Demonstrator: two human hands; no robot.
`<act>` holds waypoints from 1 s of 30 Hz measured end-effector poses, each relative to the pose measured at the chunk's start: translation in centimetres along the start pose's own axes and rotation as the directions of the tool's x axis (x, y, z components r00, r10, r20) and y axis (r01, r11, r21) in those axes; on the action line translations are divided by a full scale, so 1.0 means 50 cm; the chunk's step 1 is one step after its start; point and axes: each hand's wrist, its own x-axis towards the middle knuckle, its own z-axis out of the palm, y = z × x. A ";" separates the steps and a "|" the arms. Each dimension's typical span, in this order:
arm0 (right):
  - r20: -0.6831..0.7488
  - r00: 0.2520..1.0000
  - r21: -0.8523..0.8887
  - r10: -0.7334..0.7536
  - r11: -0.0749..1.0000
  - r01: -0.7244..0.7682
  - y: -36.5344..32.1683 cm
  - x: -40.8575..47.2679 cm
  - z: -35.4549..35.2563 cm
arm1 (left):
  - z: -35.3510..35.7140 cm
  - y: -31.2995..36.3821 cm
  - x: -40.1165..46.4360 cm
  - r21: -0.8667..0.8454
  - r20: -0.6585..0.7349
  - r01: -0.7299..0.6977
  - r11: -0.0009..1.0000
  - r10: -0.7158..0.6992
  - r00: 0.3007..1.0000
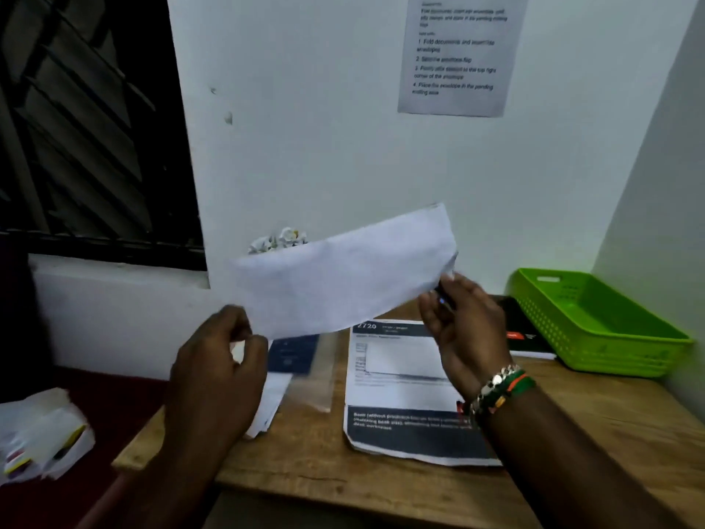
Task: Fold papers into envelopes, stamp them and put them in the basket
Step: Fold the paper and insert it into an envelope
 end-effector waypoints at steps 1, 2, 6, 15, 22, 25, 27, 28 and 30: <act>-0.020 0.999 0.013 0.033 0.999 -0.032 0.011 0.012 -0.022 | 0.017 0.017 0.011 -0.064 -0.008 0.035 0.997 -0.036 0.999; -0.042 0.997 0.018 0.058 0.998 -0.057 0.020 0.026 -0.043 | 0.040 0.032 0.027 -0.134 0.000 0.074 0.988 -0.074 0.997; -0.172 0.980 -0.016 0.101 0.994 -0.105 0.033 0.081 -0.124 | 0.148 0.059 0.092 -0.447 0.108 0.314 0.837 -0.298 0.948; -0.046 0.996 -0.446 0.077 0.891 -0.089 -0.007 0.201 -0.232 | 0.325 0.006 0.139 -0.443 0.371 0.602 0.665 -0.475 0.798; 0.130 0.991 -0.569 0.011 0.819 0.065 0.018 0.204 -0.244 | 0.333 -0.017 0.129 -0.233 0.213 0.420 0.877 -0.375 0.902; 0.160 0.987 -0.555 0.004 0.828 0.087 0.025 0.201 -0.240 | 0.336 0.017 0.106 0.103 0.073 0.079 0.992 -0.086 0.994; 0.170 0.985 -0.538 0.001 0.838 0.092 0.029 0.200 -0.239 | 0.340 0.050 0.087 0.233 0.158 -0.170 0.958 0.135 0.978; 0.173 0.985 -0.533 0.000 0.841 0.094 0.030 0.198 -0.238 | 0.345 0.066 0.077 0.258 0.230 -0.289 0.922 0.232 0.945; 0.181 0.983 -0.527 0.000 0.844 0.097 0.031 0.195 -0.236 | 0.361 0.089 0.056 0.288 0.371 -0.477 0.831 0.362 0.855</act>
